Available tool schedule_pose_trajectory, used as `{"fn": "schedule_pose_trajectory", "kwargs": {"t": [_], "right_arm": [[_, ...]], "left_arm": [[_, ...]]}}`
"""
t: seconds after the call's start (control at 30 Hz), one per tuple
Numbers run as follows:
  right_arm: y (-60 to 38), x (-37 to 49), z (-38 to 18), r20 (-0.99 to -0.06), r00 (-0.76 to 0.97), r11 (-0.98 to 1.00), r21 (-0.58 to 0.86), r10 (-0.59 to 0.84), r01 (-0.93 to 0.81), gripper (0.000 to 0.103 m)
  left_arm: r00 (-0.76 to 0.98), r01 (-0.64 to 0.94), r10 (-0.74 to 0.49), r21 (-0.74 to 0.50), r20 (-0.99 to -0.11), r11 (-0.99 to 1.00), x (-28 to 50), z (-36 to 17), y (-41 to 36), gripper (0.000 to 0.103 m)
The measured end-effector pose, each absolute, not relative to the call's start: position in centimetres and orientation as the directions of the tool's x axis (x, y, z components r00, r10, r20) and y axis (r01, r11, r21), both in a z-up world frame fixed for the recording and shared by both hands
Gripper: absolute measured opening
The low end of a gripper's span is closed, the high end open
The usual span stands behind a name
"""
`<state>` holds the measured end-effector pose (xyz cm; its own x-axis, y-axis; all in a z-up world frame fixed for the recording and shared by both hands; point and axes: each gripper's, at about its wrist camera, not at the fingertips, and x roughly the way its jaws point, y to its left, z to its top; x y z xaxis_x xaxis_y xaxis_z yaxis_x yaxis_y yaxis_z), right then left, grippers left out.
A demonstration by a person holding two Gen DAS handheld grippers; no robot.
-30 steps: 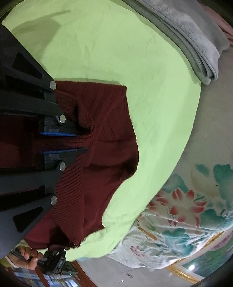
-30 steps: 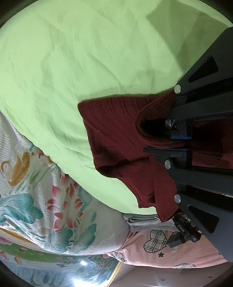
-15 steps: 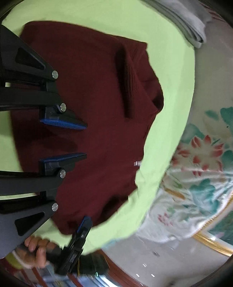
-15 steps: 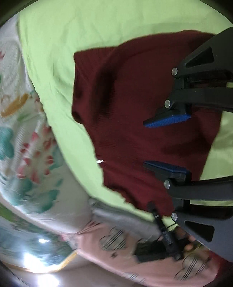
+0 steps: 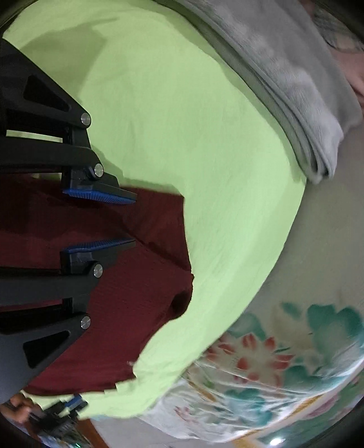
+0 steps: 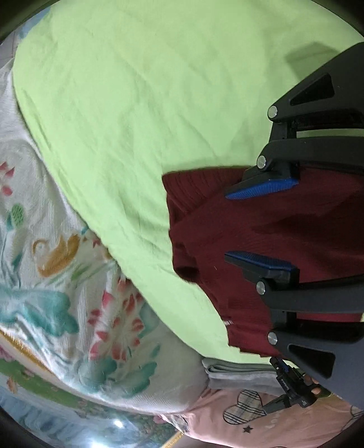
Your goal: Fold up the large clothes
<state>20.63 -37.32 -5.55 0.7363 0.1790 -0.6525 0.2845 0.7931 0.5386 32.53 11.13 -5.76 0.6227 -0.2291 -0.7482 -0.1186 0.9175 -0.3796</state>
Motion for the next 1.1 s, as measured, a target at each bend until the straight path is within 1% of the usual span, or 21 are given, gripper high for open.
{"fn": "schedule_pose_trajectory", "kwargs": {"t": [0.07,0.13,0.2,0.27,0.33,0.4,0.47,0.57,0.73,0.8,0.87,0.9,0.97,1.0,1.03,1.1], "right_arm": [[-35.8,20.1,-5.0,-0.638,0.742,0.804,0.541,0.203,0.246,0.040],[-33.8,19.5,-4.4,-0.625,0.743,0.819,0.541,0.239,0.191,0.040],[-32.1,19.0,-4.2,-0.622,0.735,0.830,0.537,0.270,0.149,0.037],[-30.1,18.7,-4.1,-0.625,0.717,0.837,0.536,0.309,0.106,0.023],[-28.1,18.5,-4.0,-0.634,0.698,0.848,0.524,0.333,0.072,0.023],[-26.6,18.4,-3.9,-0.638,0.687,0.857,0.514,0.348,0.043,0.022],[-24.6,18.5,-4.0,-0.642,0.671,0.861,0.509,0.371,0.010,0.022],[-21.9,19.1,-4.2,-0.655,0.649,0.874,0.485,0.388,-0.034,0.022],[-19.1,21.2,-4.8,-0.677,0.621,0.886,0.458,0.396,-0.066,0.022],[-18.5,22.5,-5.0,-0.689,0.616,0.895,0.441,0.382,-0.062,0.022],[-18.0,23.5,-5.3,-0.709,0.615,0.913,0.407,0.346,-0.045,0.022],[-17.8,24.4,-5.9,-0.734,0.596,0.923,0.382,0.325,-0.033,0.022],[-17.2,25.9,-7.8,-0.785,0.522,0.927,0.374,0.333,-0.029,0.022],[-16.9,26.3,-8.4,-0.790,0.515,0.931,0.363,0.333,-0.046,0.022],[-16.4,26.5,-8.5,-0.788,0.530,0.944,0.321,0.313,-0.079,0.022],[-16.0,26.5,-8.4,-0.798,0.525,0.951,0.300,0.296,-0.082,0.022]], "left_arm": [[0.629,-0.111,-0.248,-0.401,-0.737,0.909,30.5,-5.5,11.2,0.025],[0.632,-0.092,-0.275,-0.423,-0.725,0.901,28.0,-5.1,11.3,0.027],[0.627,-0.060,-0.320,-0.453,-0.711,0.889,24.8,-4.9,10.6,0.029],[0.621,-0.032,-0.350,-0.469,-0.701,0.883,22.4,-4.8,9.5,0.030],[0.615,-0.015,-0.375,-0.486,-0.694,0.874,20.5,-4.6,8.7,0.037],[0.604,-0.014,-0.408,-0.520,-0.685,0.854,18.1,-4.8,8.3,0.052],[0.583,-0.014,-0.445,-0.556,-0.680,0.831,16.5,-5.4,8.1,0.057],[0.555,-0.010,-0.470,-0.570,-0.686,0.821,13.9,-6.5,7.9,0.062],[0.516,-0.052,-0.480,-0.585,-0.710,0.809,13.3,-8.9,7.7,0.063],[0.518,-0.072,-0.490,-0.606,-0.701,0.792,13.8,-9.4,8.0,0.063],[0.526,-0.081,-0.502,-0.628,-0.687,0.774,14.5,-9.7,8.2,0.065],[0.529,-0.087,-0.500,-0.629,-0.686,0.772,14.8,-9.9,8.2,0.066],[0.539,-0.098,-0.490,-0.629,-0.685,0.771,15.9,-10.0,8.1,0.066],[0.547,-0.106,-0.486,-0.632,-0.682,0.768,16.5,-10.1,8.2,0.066],[0.552,-0.113,-0.485,-0.637,-0.678,0.763,17.1,-10.0,8.3,0.067],[0.569,-0.129,-0.480,-0.649,-0.668,0.750,18.3,-10.2,8.4,0.067]]}}
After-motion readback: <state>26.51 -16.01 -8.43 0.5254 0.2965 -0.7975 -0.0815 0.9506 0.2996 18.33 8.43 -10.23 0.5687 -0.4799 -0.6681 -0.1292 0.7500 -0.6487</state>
